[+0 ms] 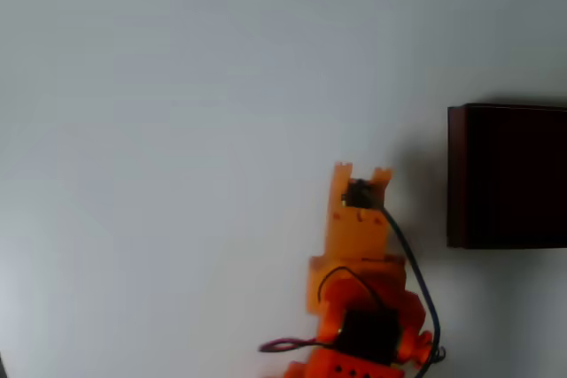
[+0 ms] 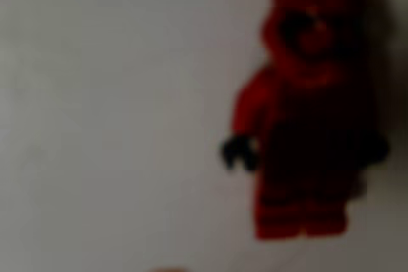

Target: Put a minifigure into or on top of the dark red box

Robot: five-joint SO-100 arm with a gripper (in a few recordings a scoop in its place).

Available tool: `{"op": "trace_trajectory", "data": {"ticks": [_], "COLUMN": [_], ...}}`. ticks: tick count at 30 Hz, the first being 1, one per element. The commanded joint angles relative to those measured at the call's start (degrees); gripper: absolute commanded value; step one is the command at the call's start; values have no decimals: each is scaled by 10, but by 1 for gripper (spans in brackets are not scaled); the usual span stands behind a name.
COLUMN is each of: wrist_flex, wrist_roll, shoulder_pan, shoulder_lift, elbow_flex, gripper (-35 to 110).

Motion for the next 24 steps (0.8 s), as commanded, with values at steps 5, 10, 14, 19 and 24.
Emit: {"op": "trace_trajectory", "data": {"ticks": [5,10,14,19,24], "wrist_flex": [2,-9,-13,-25,-43], "wrist_roll": [-15,-4,0,26,24], "shoulder_pan": [18,22,26,10,8], "shoulder_lift": [18,8,-4,-14,-69], "elbow_flex": [17,30,31,32,11], "gripper": [22,22,22,22,21]}}
